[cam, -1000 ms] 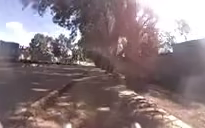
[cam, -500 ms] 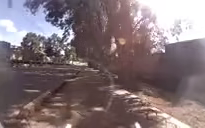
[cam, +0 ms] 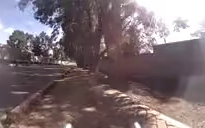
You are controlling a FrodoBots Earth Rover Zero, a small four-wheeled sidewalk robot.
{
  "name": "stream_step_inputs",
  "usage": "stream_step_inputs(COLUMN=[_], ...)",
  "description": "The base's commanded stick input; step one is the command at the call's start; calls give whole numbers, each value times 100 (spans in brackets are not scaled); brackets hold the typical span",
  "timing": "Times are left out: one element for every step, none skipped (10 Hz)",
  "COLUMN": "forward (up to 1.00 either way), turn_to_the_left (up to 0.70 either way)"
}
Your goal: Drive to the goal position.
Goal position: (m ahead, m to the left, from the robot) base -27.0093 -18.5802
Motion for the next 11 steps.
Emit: stream_step_inputs(forward=[0,0,0,0,0,0,0,0,0,0,0], turn_to_the_left=[-84,-84,-84,-84,-84,-84,-84,-84,-84,-84,-84])
